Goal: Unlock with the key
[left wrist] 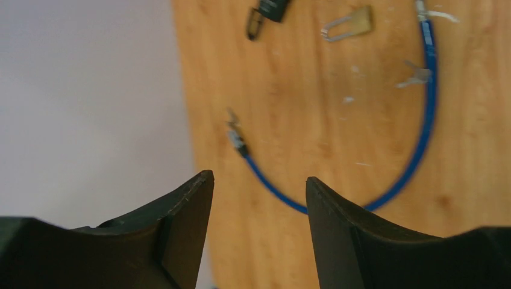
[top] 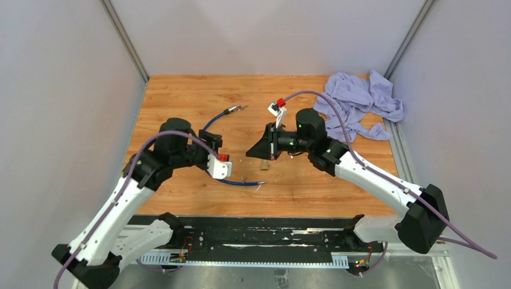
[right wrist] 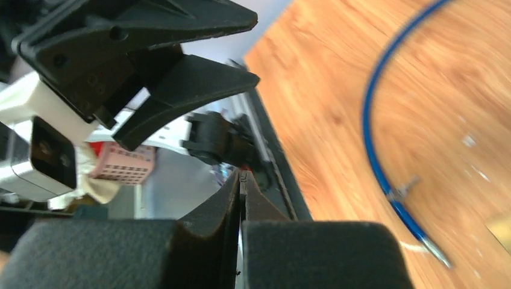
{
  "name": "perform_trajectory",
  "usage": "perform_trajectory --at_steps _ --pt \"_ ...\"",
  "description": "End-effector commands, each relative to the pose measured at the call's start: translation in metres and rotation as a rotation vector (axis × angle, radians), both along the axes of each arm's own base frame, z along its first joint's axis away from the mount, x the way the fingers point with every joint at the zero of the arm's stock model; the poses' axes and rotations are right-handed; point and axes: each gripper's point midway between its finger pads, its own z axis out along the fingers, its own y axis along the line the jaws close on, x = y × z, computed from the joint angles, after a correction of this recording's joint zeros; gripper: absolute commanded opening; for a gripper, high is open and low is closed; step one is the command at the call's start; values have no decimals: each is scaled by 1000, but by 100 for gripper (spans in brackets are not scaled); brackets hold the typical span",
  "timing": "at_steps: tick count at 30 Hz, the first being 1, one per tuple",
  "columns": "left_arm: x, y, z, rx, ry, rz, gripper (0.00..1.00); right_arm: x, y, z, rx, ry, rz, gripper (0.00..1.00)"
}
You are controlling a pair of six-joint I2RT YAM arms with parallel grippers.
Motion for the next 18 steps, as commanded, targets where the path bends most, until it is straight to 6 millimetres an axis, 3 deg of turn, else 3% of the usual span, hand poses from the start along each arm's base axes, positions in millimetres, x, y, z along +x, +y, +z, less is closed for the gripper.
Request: perform_trajectory --at_steps 1,2,4,9,12,18 --pt "-20 17 -76 -43 494 211 62 16 -36 -68 -304 -53 -134 1" --pt "-18 19 -79 -67 533 235 62 20 -42 -77 -336 -75 -166 3" --pt "-8 27 -84 -115 602 304 63 23 -49 -99 -412 -120 -219 18" --pt "19 55 -95 -203 755 480 65 27 -41 -138 -606 -206 -242 44" --pt "22 66 -98 -211 782 515 68 31 -28 -150 -657 -227 -212 48" --pt "11 63 -105 -225 822 489 68 42 -6 -177 -794 -279 -177 47"
